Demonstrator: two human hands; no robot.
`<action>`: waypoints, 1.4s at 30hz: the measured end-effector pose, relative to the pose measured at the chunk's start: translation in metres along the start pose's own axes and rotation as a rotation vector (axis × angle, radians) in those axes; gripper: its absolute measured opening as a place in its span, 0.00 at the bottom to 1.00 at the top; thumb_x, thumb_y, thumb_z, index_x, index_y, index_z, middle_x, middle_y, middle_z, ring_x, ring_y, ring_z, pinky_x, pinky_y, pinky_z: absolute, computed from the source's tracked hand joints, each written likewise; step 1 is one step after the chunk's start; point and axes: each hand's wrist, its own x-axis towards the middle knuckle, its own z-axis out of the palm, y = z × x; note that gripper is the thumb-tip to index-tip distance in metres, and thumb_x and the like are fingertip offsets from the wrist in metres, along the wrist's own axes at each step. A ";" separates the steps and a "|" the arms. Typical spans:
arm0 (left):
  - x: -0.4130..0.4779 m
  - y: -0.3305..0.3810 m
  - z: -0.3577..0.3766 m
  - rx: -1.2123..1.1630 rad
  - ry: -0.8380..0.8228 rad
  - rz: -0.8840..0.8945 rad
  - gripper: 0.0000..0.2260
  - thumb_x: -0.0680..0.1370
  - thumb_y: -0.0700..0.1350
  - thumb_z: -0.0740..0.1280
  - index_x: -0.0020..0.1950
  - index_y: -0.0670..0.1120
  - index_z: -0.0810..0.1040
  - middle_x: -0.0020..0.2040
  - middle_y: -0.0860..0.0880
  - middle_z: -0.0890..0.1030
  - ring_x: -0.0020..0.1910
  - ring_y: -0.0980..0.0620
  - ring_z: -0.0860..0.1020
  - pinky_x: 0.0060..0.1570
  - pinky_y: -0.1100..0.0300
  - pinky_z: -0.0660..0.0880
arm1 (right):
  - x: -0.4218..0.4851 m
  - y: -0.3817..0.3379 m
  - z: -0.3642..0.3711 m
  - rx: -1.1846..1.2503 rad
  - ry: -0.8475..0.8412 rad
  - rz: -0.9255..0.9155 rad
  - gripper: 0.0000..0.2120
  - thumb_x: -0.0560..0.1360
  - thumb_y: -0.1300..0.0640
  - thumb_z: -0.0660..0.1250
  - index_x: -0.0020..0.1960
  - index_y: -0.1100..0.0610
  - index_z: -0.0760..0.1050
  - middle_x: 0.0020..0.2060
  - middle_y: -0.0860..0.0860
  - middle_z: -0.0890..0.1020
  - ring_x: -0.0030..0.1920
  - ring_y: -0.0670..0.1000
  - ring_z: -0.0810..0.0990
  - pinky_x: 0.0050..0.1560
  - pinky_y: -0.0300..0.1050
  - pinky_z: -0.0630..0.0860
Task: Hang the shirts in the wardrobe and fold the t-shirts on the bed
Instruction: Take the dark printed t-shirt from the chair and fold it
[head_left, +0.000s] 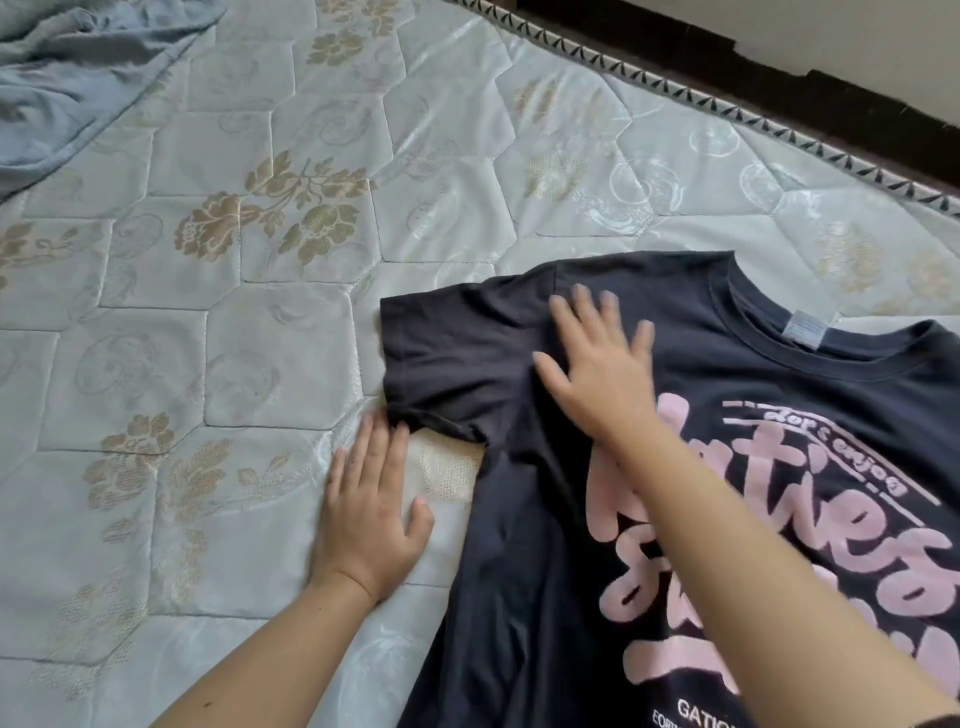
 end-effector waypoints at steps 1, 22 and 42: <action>0.000 0.000 0.000 0.003 -0.005 0.004 0.31 0.70 0.51 0.55 0.72 0.41 0.61 0.72 0.37 0.66 0.73 0.45 0.58 0.71 0.52 0.48 | -0.005 0.025 -0.002 -0.074 -0.035 0.065 0.30 0.79 0.40 0.51 0.77 0.48 0.48 0.77 0.46 0.47 0.77 0.53 0.43 0.71 0.62 0.44; 0.002 0.000 0.000 -0.036 -0.016 -0.030 0.31 0.71 0.53 0.55 0.72 0.41 0.61 0.72 0.39 0.66 0.72 0.47 0.58 0.71 0.55 0.46 | -0.020 -0.131 0.038 0.133 -0.221 -0.195 0.25 0.81 0.47 0.49 0.77 0.50 0.54 0.77 0.47 0.50 0.77 0.56 0.43 0.72 0.63 0.41; -0.002 0.004 -0.004 -0.040 0.000 -0.020 0.36 0.70 0.56 0.48 0.74 0.38 0.61 0.75 0.40 0.59 0.76 0.45 0.54 0.73 0.50 0.46 | -0.131 0.041 -0.003 -0.120 -0.049 0.409 0.34 0.74 0.42 0.46 0.73 0.58 0.62 0.74 0.59 0.62 0.72 0.66 0.57 0.64 0.70 0.60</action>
